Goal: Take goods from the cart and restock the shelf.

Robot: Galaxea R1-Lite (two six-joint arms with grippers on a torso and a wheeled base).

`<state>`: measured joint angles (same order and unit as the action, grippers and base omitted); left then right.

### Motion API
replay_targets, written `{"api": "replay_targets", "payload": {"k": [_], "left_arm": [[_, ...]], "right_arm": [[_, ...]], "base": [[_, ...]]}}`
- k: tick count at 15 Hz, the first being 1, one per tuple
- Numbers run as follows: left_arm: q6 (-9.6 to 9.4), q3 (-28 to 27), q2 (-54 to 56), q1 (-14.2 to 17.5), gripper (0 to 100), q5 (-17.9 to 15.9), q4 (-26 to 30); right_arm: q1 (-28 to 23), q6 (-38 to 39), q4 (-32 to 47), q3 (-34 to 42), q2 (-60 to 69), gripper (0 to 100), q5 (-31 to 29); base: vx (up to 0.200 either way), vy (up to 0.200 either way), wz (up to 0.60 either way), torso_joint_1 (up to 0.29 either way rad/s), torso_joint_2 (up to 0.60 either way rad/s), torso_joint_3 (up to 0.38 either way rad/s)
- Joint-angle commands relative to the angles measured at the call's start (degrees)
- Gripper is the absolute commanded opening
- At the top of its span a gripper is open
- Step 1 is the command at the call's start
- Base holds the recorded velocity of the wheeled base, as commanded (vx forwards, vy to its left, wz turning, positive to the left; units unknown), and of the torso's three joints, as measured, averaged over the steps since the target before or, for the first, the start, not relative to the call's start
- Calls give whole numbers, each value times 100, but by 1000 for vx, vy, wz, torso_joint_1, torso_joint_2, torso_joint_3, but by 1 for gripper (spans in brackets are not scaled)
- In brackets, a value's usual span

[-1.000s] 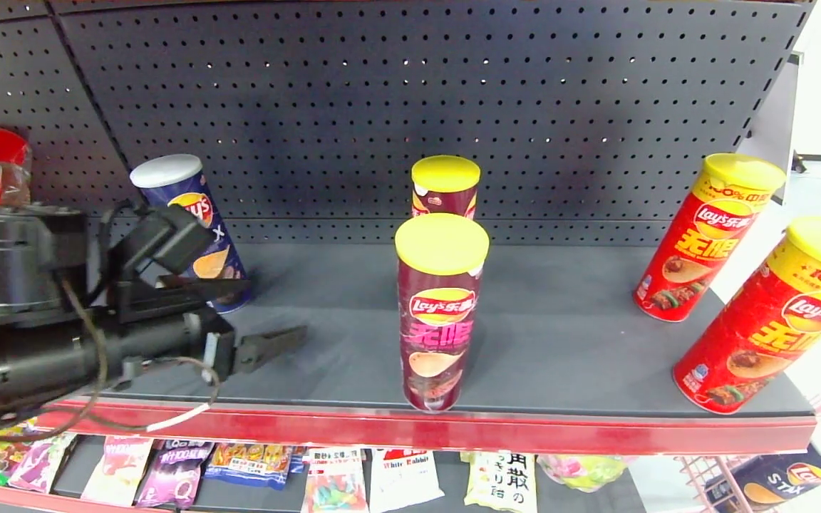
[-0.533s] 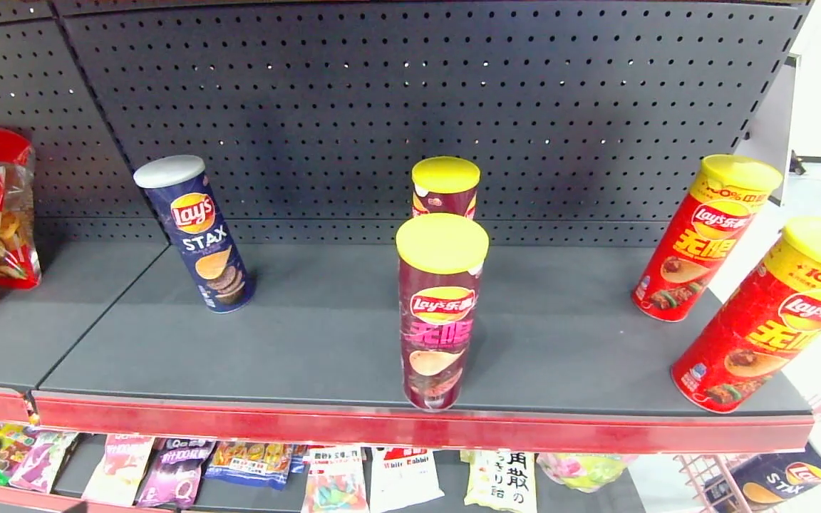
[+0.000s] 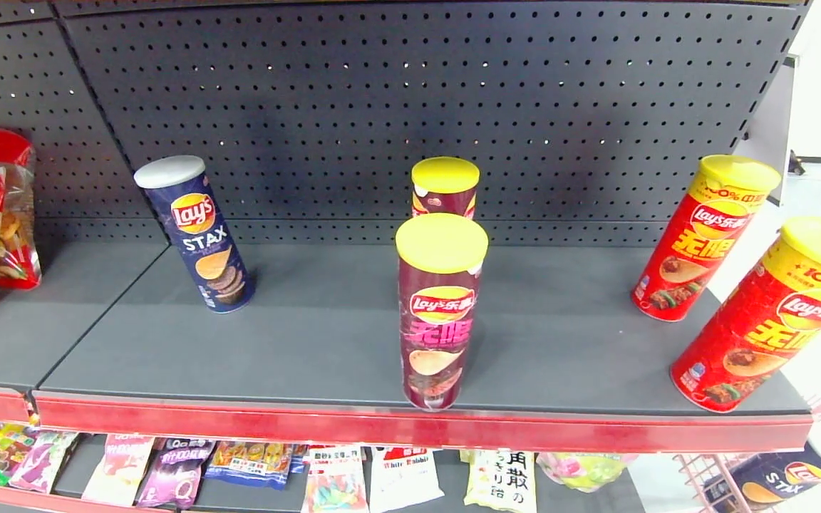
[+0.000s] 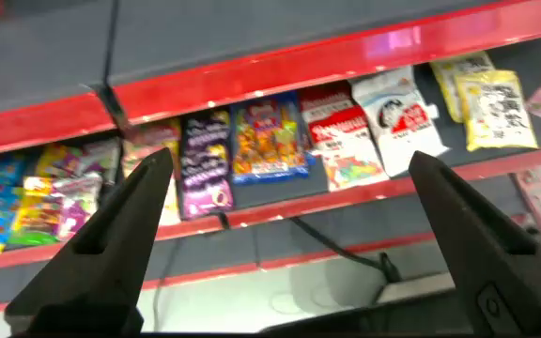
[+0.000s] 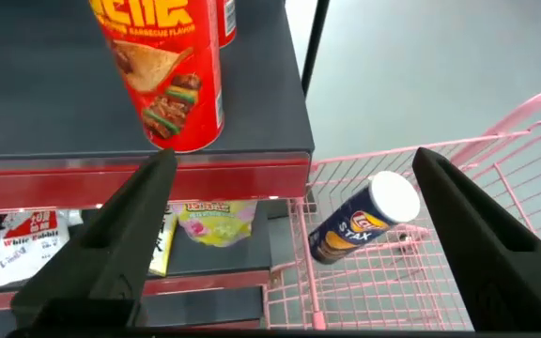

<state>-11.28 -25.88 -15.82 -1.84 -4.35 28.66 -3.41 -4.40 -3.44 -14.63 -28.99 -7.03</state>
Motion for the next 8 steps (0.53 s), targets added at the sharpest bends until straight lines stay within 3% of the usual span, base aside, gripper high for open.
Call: {"api": "replay_targets", "payload": {"k": [1, 6, 8], "left_arm": [[-6, 13, 106, 0, 100, 40, -1], [-6, 30, 123, 0, 100, 57, -1], [-15, 39, 123, -9, 100, 48, -1]], "right_arm": [[7, -8, 106, 101, 192, 100, 0], [34, -149, 871, 21, 693, 100, 27], [34, -149, 880, 30, 728, 100, 18]], "base": [[-200, 0, 0, 2, -2, 2], [-200, 0, 0, 4, 2, 3], [0, 0, 0, 0, 0, 0]]}}
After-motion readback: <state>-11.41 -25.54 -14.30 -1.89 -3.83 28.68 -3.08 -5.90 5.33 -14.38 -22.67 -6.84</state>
